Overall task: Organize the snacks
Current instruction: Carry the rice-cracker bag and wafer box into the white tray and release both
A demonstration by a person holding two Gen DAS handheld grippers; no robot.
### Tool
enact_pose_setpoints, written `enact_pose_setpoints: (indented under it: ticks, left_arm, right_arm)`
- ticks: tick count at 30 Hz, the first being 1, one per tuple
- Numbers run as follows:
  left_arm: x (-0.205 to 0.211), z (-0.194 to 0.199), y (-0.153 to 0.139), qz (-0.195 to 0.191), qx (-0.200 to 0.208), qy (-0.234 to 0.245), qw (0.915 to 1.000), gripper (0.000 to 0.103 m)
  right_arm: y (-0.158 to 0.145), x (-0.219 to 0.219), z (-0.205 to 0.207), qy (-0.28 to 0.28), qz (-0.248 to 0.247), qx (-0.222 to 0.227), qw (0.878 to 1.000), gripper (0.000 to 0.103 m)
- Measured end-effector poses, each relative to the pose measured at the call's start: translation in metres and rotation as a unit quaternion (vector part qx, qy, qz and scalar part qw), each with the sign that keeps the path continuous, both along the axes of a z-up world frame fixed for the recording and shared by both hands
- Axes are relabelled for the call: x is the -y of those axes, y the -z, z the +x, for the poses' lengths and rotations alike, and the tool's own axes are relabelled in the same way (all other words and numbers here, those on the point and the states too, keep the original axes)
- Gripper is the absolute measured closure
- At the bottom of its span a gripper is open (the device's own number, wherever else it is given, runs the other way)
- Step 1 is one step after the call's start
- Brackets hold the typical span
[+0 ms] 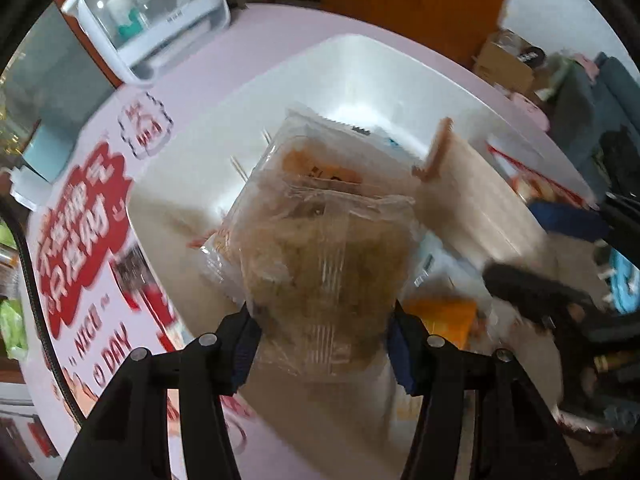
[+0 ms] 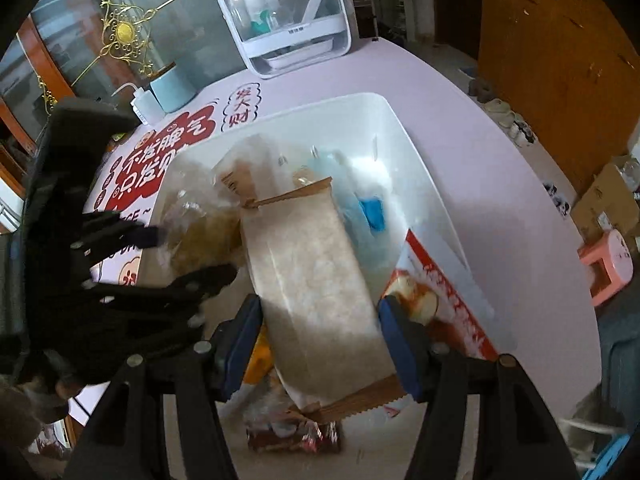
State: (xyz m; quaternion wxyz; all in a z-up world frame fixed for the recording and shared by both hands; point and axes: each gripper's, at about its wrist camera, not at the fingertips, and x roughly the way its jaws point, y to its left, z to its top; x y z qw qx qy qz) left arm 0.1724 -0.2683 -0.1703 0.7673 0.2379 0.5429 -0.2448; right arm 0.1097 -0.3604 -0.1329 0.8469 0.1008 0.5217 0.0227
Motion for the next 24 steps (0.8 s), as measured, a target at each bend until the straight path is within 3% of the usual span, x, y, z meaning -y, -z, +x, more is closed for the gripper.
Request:
enact_pose_setpoints:
  ticks: [3,7,9,11,19,24]
  left_arm:
    - [0.012,0.023,0.008,0.028,0.031,-0.027,0.9988,0.048]
    - [0.016,0.042,0.008,0.027,0.039,-0.058,0.9972,0.045]
    - [0.014,0.043,0.006,0.012,0.026,-0.061,0.9978,0.032]
    - [0.010,0.040,0.003,-0.003,0.013,-0.060,0.9981,0.025]
    - [-0.013,0.003,-0.017,-0.044,-0.034,-0.053,0.9971,0.025]
    - [-0.031,-0.016,-0.032,-0.062,-0.033,-0.054,0.9960,0.025]
  right_arm:
    - [-0.001,-0.001,0.005,-0.010,-0.009,0.004,1.000,0.041]
    - [-0.003,0.000,0.006,-0.023,-0.014,0.011,1.000,0.041]
    - [-0.004,0.003,0.005,-0.023,-0.003,0.011,1.000,0.041]
    - [-0.006,0.007,0.005,-0.016,0.003,0.012,1.000,0.041]
    - [-0.018,0.008,0.003,0.001,0.018,0.034,0.999,0.041]
    - [-0.022,0.000,-0.001,0.004,0.028,0.036,0.999,0.041]
